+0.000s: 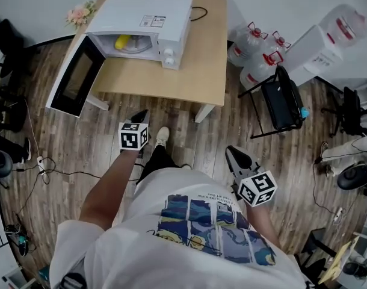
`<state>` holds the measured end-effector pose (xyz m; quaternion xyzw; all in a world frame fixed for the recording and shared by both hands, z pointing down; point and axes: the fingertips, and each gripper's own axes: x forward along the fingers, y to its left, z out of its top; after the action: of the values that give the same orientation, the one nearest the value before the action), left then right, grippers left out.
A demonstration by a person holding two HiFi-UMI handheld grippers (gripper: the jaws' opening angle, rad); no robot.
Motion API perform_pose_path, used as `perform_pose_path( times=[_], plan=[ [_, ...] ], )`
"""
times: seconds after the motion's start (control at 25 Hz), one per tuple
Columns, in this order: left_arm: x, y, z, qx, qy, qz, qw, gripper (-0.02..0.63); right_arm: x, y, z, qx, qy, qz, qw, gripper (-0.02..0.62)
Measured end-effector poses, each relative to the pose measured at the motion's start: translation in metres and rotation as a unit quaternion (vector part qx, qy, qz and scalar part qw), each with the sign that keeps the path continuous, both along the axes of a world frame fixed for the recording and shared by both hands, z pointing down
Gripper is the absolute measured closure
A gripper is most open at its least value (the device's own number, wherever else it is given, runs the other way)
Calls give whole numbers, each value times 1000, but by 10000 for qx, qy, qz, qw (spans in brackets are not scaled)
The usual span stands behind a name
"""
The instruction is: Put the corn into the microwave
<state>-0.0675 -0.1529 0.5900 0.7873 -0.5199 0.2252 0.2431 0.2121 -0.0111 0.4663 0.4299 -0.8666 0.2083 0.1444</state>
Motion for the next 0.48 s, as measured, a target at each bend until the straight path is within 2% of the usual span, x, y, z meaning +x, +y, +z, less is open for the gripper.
perform_pose_path(
  times=[0.04, 0.2, 0.48],
  plan=[
    [10, 11, -2, -28, 84, 152, 9998, 594, 0, 5, 0, 11, -19, -19, 10000, 574],
    [43, 49, -16, -75, 326, 752, 9966, 597, 2, 20, -2, 87, -65, -33, 9999, 579],
    [93, 71, -45, 110, 506, 1421, 9885, 597, 16, 37, -5, 166, -107, 108, 9997, 583]
  ],
)
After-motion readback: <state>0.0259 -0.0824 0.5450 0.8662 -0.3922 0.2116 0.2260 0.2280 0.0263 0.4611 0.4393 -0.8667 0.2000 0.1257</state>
